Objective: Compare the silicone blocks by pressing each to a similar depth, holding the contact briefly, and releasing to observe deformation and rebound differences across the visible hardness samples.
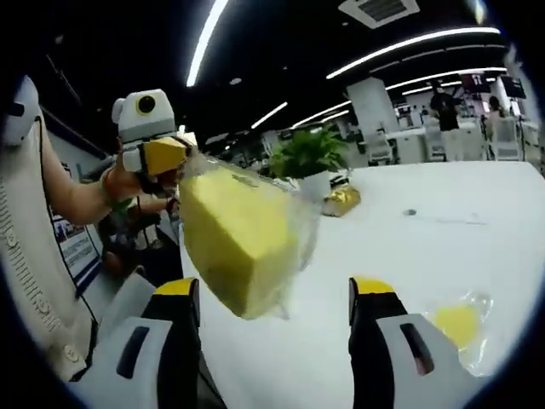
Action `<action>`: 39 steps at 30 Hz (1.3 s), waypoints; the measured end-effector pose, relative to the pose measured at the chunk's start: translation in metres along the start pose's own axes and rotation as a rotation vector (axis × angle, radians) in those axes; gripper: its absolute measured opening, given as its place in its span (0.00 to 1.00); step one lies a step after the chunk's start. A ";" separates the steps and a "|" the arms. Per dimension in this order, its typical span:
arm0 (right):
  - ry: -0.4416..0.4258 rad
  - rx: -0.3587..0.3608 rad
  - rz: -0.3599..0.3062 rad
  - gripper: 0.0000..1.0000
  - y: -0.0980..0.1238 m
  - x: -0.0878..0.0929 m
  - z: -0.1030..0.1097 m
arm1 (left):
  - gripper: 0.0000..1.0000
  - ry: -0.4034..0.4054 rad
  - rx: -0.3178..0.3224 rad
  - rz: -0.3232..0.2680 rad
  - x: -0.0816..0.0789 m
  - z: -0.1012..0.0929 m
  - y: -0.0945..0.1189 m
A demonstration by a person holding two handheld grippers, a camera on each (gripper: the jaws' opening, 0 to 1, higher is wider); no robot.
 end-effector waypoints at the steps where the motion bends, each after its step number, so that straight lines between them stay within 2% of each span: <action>1: -0.015 -0.026 -0.029 0.65 -0.002 -0.001 0.003 | 0.00 0.004 0.003 -0.005 0.000 0.000 0.000; 5: -0.036 -0.098 -0.117 0.55 -0.003 -0.006 0.010 | 0.00 0.010 0.018 -0.015 -0.001 -0.001 0.001; 9: -0.041 -0.137 -0.154 0.48 -0.003 -0.010 0.015 | 0.00 0.008 0.031 -0.028 -0.002 -0.002 0.002; 11: -0.037 -0.149 -0.154 0.42 -0.003 -0.011 0.017 | 0.00 0.007 0.038 -0.025 -0.002 -0.001 0.001; 14: -0.037 -0.143 -0.155 0.41 -0.004 -0.011 0.017 | 0.00 0.001 0.035 -0.026 -0.001 -0.001 0.001; 19: -0.104 -0.152 -0.128 0.34 -0.003 -0.007 0.019 | 0.00 -0.005 0.015 -0.022 0.001 0.004 0.002; 29: -0.008 -0.080 -0.118 0.22 -0.004 -0.006 0.018 | 0.00 0.000 -0.033 -0.006 0.008 0.010 0.004; 39: 0.042 -0.062 -0.102 0.11 -0.005 -0.010 0.019 | 0.00 -0.003 -0.050 -0.003 0.009 0.013 0.004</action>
Point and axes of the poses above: the point that each gripper's makers call its tool centre point, and the gripper's own axes: y roughly backward along the fingers, z roughly to its left, x roughly out of its underside, the point moved 9 cm from there along y, roughly backward along the fingers, and after that the axes turned 6 degrees about -x, right-handed, at the moved point
